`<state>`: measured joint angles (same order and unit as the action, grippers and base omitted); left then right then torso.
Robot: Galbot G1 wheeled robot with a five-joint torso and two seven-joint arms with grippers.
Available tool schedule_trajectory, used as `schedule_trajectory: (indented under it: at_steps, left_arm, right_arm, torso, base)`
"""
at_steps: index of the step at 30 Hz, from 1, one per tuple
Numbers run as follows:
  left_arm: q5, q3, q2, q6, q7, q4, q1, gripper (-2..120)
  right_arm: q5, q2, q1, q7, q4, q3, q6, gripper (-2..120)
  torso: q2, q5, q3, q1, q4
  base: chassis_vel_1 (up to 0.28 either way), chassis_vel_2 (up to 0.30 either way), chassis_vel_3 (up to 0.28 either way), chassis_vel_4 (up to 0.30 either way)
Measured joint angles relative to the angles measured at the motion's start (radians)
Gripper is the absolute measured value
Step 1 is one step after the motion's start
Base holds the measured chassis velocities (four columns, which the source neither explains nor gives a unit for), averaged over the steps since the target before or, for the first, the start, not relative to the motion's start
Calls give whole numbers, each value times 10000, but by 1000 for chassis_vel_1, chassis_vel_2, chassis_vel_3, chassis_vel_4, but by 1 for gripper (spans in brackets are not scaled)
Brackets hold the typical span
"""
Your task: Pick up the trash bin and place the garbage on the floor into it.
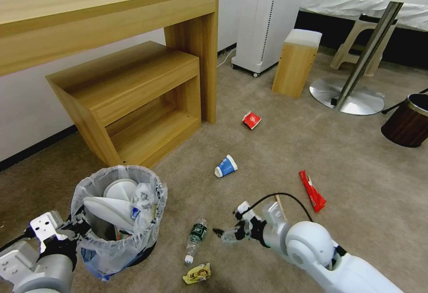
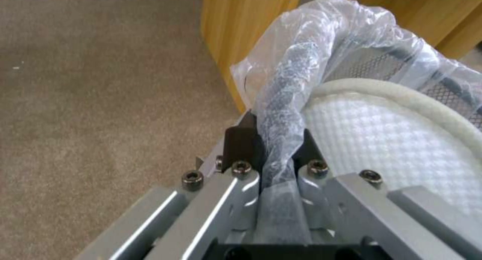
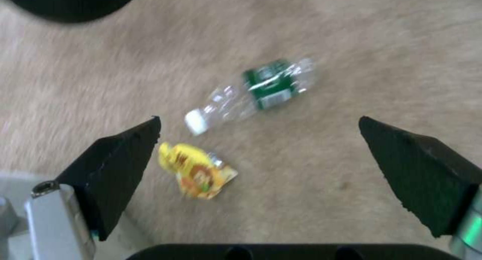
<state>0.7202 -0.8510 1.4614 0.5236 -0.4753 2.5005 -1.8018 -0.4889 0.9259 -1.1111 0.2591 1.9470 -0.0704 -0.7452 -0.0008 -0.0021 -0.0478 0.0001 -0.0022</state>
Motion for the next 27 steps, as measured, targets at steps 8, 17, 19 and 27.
schedule_trajectory:
  at_steps: [8,17,19,27]
  left_arm:
    - [-107,-39,81,-52,18,0,25,3]
    - [-157,-123,248,-100,24,0,235,3]
    - [-167,-138,278,-107,25,0,264,3]
    - [-180,-263,358,-123,28,-5,369,3]
  right_arm:
    - [2193,475,963,2645,-1597,-1097,572,100]
    - [3525,780,2351,4566,-3585,-2290,2219,100]
    - [3604,912,2632,4844,-4032,-2501,2516,100]
    - [3894,1742,3824,6318,-5607,-3231,3931,100]
  torso:
    - [0,1,-1,0,0]
    - [0,2,0,1,0]
    - [0,-2,-1,0,0]
    - [0,2,-1,0,2]
  base:
    - [0,0,0,0]
    - [0,0,0,0]
    - [0,0,0,0]
    - [0,0,0,0]
